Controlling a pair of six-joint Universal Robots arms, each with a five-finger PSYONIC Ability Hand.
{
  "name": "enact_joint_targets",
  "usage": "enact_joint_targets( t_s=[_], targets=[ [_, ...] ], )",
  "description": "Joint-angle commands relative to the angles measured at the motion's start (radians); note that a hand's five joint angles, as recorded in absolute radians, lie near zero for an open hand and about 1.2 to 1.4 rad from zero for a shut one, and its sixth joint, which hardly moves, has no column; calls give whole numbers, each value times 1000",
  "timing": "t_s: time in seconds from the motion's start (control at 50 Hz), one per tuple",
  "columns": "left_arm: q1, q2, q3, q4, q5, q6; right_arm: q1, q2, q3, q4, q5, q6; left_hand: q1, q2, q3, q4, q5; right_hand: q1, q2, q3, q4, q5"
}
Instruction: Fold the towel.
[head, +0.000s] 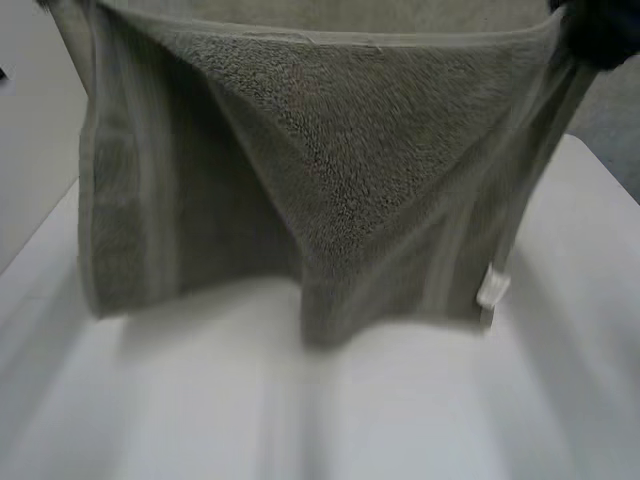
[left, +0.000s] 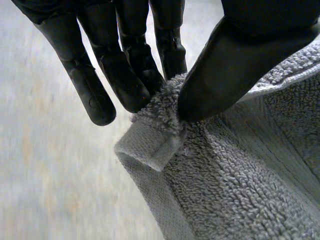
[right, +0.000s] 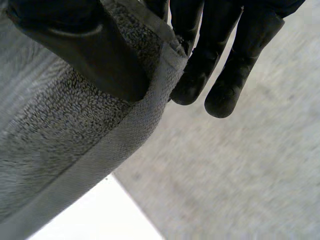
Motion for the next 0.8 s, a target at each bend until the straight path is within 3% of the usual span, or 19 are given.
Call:
enact_joint_targets(
  t_s=[0.02,0.04,0.1,0.16,0.2,0.26,0.3,0.42,0.5,0.56,0.7,0.8],
  targets=[
    [-9,-276,-31,-57,-13,68,61,178,-1,7,96,-118,106,48,44,32,93,65,70,44,49,52],
    [-9,-276,-31,-57,-13,68,92,226,-12,5,133,-140,106,48,44,32,93,65,70,44,49,52],
    [-27,-463,49,-120,-81,231,147,306,-47,-1,202,-181,106,48,44,32,93,65,70,44,49,52],
    [-43,-508,97,-145,-118,286,161,343,-79,-7,230,-178,106,48,44,32,93,65,70,44,49,52],
    [-92,-566,255,-212,-216,368,179,383,-142,-32,257,-169,106,48,44,32,93,65,70,44,49,52],
    [-112,-568,433,-258,-278,382,210,411,-277,-116,293,-124,106,48,44,32,93,65,70,44,49,52],
    [-121,-563,522,-257,-293,378,228,411,-428,-209,332,-53,106,48,44,32,93,65,70,44,49,52],
    [-132,-520,836,-224,-307,339,233,406,-642,-290,385,37,106,48,44,32,93,65,70,44,49,52],
    [-139,-500,839,-178,-313,283,239,407,-705,-290,379,57,106,48,44,32,93,65,70,44,49,52],
    [-144,-499,804,-169,-312,261,242,414,-629,-241,356,49,106,48,44,32,93,65,70,44,49,52],
    [-133,-534,386,-73,-296,253,230,418,-320,-148,238,-19,106,48,44,32,93,65,70,44,49,52],
    [-120,-583,147,30,-272,281,196,406,79,-219,115,-173,106,48,44,32,93,65,70,44,49,52]
  ],
)
